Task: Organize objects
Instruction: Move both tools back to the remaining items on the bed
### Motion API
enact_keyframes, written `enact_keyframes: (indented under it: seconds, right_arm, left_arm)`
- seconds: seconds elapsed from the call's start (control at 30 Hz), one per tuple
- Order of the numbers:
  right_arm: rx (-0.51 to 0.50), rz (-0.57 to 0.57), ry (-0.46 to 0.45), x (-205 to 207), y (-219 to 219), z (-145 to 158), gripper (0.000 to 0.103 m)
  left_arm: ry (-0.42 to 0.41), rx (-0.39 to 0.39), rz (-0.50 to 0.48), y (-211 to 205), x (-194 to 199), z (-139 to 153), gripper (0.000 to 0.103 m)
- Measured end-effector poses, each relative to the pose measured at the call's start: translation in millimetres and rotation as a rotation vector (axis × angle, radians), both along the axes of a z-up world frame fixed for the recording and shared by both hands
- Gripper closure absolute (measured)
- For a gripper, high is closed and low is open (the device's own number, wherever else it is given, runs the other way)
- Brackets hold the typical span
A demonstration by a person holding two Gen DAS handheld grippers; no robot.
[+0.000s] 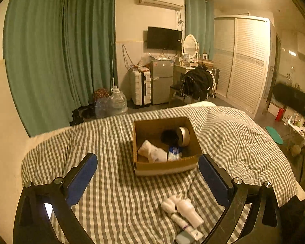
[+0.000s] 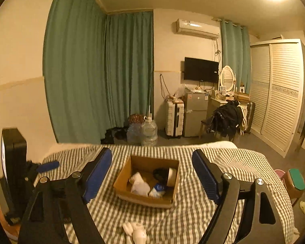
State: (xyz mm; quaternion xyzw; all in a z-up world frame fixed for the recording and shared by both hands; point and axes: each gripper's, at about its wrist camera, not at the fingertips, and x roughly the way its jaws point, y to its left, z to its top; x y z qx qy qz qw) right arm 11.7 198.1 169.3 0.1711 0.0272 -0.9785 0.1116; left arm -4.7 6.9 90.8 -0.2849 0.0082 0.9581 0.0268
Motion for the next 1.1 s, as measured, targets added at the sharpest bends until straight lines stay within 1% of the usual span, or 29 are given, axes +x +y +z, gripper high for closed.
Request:
enact_keyframes:
  seconds: [0.17, 0.3, 0.43, 0.53, 0.67, 0.77, 0.83, 0.9, 0.97, 1.03, 1.1]
  right_arm:
    - [0.075, 0.017, -0.025, 26, -12, -33, 0.022]
    - [0.081, 0.038, -0.074, 36, -15, -65, 0.022]
    - [0.121, 0.046, -0.154, 33, -24, -115, 0.022]
    - [0.116, 0.066, -0.246, 26, -28, -157, 0.022]
    - [0.138, 0.073, -0.356, 14, -34, -205, 0.022]
    - [0.176, 0.07, -0.411, 8, -41, -237, 0.022]
    - [0.18, 0.072, -0.454, 3, -43, -256, 0.022]
    - [0.179, 0.075, -0.493, 0, -42, -271, 0.032]
    - [0.18, 0.094, -0.536, 0, -43, -285, 0.051]
    - [0.184, 0.122, -0.582, 1, -45, -296, 0.062]
    - [0.206, 0.136, -0.597, 1, -50, -302, 0.065]
  left_arm:
    - [-0.013, -0.006, 0.012, -4, 17, -25, 0.0]
    - [-0.039, -0.03, 0.041, -4, 25, -57, 0.0]
    - [-0.077, -0.023, 0.062, -7, 30, -97, 0.0]
    - [-0.116, -0.036, 0.081, -8, 32, -132, 0.0]
    - [-0.201, -0.061, 0.081, -12, 34, -175, 0.0]
    - [-0.251, -0.086, 0.095, -12, 34, -201, 0.0]
    - [-0.274, -0.091, 0.094, -14, 33, -212, 0.0]
    - [-0.299, -0.082, 0.09, -15, 31, -221, 0.0]
    - [-0.315, -0.089, 0.106, -17, 30, -227, 0.0]
    - [-0.33, -0.074, 0.113, -21, 27, -229, 0.0]
    - [-0.344, -0.059, 0.12, -25, 25, -233, 0.0]
